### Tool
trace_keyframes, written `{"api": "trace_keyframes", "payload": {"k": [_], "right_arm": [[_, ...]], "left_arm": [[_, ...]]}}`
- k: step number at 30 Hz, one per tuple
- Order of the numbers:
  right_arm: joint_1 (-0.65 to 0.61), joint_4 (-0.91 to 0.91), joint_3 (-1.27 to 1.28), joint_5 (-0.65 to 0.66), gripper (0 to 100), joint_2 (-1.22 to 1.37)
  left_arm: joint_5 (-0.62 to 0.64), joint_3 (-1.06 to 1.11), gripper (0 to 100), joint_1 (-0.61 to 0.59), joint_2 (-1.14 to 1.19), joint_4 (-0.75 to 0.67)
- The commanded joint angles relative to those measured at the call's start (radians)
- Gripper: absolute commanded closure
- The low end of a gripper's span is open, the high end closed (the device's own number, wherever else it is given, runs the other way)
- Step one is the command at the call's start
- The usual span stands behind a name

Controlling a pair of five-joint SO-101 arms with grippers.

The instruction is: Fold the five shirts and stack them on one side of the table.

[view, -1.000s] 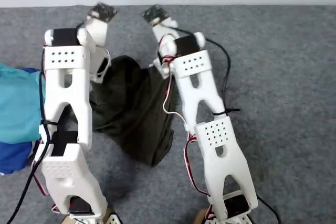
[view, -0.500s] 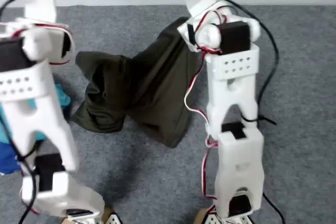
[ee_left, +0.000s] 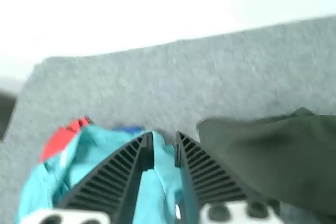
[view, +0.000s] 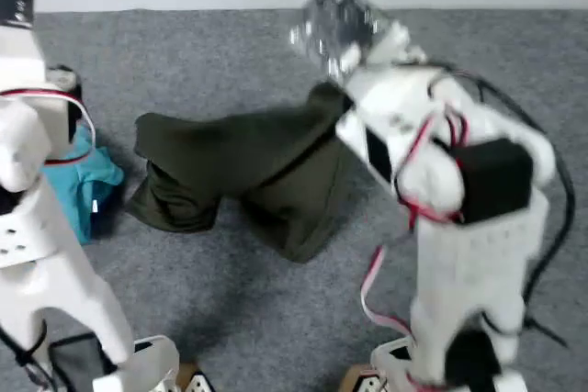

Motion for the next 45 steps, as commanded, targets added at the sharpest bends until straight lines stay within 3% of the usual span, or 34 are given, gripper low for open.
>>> {"api": "trace_keyframes", "payload": {"k": [1, 7, 13, 20, 31, 39, 45], "right_arm": [[-0.058, 0.042, 0.252, 0.015, 98.8, -0.183], [-0.14, 0.039, 0.615, 0.009, 98.8, -0.337], [-0.143, 0.036, 0.776, -0.054, 98.8, -0.357], [-0.143, 0.007, 0.833, -0.11, 98.8, -0.363], [-0.14, -0.004, 0.895, -0.14, 98.8, -0.366], [-0.14, -0.004, 0.895, -0.14, 98.8, -0.366], [-0.14, -0.004, 0.895, -0.14, 98.8, -0.366]], "left_arm": [[0.006, 0.116, 92, 0.0, -0.035, 0.015], [0.006, 0.269, 85, 0.08, 0.097, -0.086], [0.006, 0.202, 82, 0.252, 0.374, -0.187], [0.008, -0.136, 79, 0.391, 0.813, -0.186], [0.012, -0.855, 78, 0.491, 1.399, -0.091], [0.014, -0.986, 78, 0.497, 1.582, -0.109], [0.008, -0.964, 88, 0.503, 1.585, -0.097]]}}
